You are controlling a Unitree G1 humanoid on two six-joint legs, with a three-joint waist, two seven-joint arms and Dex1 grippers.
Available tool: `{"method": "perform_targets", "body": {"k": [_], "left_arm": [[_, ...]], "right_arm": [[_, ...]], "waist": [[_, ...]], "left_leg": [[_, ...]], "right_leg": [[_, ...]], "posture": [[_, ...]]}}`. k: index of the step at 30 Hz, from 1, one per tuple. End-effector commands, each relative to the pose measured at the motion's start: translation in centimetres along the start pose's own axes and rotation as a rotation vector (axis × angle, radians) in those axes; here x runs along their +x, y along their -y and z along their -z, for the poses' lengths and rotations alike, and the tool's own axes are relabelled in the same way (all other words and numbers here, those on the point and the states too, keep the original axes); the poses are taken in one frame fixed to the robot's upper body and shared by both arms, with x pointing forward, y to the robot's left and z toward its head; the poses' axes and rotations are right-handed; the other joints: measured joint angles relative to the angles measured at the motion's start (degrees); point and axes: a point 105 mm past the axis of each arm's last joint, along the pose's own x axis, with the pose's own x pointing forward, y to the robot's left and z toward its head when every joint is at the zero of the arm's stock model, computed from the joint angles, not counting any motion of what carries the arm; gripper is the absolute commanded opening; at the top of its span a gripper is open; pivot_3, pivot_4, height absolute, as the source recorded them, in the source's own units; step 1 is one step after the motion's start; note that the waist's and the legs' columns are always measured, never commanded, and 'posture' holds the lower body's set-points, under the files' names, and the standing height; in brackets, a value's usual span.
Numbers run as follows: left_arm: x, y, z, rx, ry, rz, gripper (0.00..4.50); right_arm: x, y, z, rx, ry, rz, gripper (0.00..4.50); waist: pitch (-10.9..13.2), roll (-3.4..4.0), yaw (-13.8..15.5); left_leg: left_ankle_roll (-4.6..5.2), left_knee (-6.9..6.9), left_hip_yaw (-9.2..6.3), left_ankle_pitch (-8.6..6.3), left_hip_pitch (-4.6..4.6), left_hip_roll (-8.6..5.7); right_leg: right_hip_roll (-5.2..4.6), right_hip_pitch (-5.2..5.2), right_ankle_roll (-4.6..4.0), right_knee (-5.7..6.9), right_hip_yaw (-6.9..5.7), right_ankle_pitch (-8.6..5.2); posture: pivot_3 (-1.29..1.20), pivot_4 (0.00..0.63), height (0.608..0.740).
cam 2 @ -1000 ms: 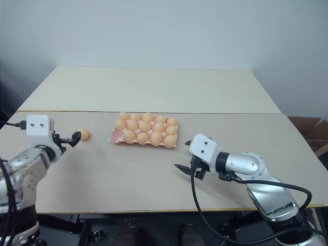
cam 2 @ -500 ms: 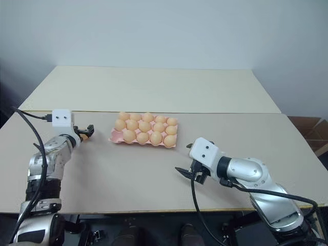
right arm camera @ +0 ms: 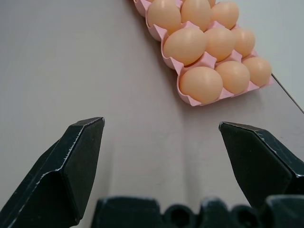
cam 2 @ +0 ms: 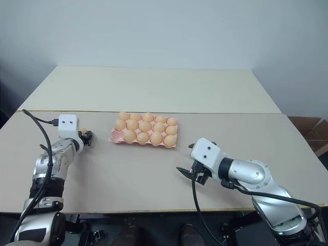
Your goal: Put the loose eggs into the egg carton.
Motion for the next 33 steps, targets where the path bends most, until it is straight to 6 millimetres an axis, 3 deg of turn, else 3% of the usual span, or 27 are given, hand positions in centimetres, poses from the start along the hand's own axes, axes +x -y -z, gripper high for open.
{"method": "perform_targets", "body": {"k": [1, 6, 10, 18, 32, 33], "left_arm": [[-0.2, -0.2, -1.3, 0.052, 0.068, -0.012, 1.88], [-1.0, 2.5, -4.3, 0.069, 0.232, 0.116, 1.88], [-3.2, 6.1, -6.8, 0.099, 0.392, 0.329, 1.88], [-4.9, 8.9, -6.0, 0.173, 0.374, 0.502, 1.88], [-5.8, 9.3, -3.9, 0.212, 0.298, 0.493, 1.88], [-5.7, 9.2, -3.8, 0.204, 0.293, 0.486, 2.23]], "right_arm": [[-0.4, 0.3, -0.8, -0.036, 0.016, 0.024, 4.5], [-0.4, 0.3, -0.8, -0.042, 0.015, 0.033, 4.5], [-0.4, 0.2, -0.8, -0.036, 0.014, 0.044, 4.5], [-0.6, -0.1, -0.6, -0.027, 0.008, 0.061, 4.5], [-0.2, 0.0, -0.7, -0.033, 0.015, 0.074, 4.5], [-0.2, 0.0, -0.7, -0.034, 0.016, 0.074, 4.5]], "waist": [[0.0, 0.0, 0.0], [0.0, 0.0, 0.1], [0.0, 0.0, 0.1], [0.0, 0.0, -0.2], [0.0, 0.0, -0.1], [0.0, 0.0, 0.0]], "left_leg": [[0.0, 0.0, 0.0, 0.0, 0.0, 0.0], [0.0, 0.0, 0.0, 0.0, -0.02, 0.0], [0.0, 0.0, 0.0, 0.0, -0.04, -0.01], [0.0, 0.0, 0.01, 0.0, 0.02, 0.0], [0.0, 0.0, 0.0, 0.0, 0.01, 0.0], [0.0, 0.0, 0.0, 0.0, 0.01, 0.0]], "right_leg": [[0.0, 0.0, 0.0, 0.0, 0.0, 0.0], [-0.01, 0.0, 0.0, -0.02, 0.0, 0.0], [-0.03, 0.0, 0.0, -0.02, 0.0, 0.0], [0.01, 0.0, 0.01, 0.02, 0.05, -0.01], [0.01, 0.0, 0.02, 0.0, 0.04, -0.01], [0.02, 0.0, 0.02, 0.0, 0.04, -0.01]], "posture": [[0.0, 0.15, 0.74], [0.0, 0.15, 0.74], [0.0, 0.15, 0.74], [0.0, 0.15, 0.74], [0.0, 0.15, 0.74], [0.0, 0.15, 0.74]]}}
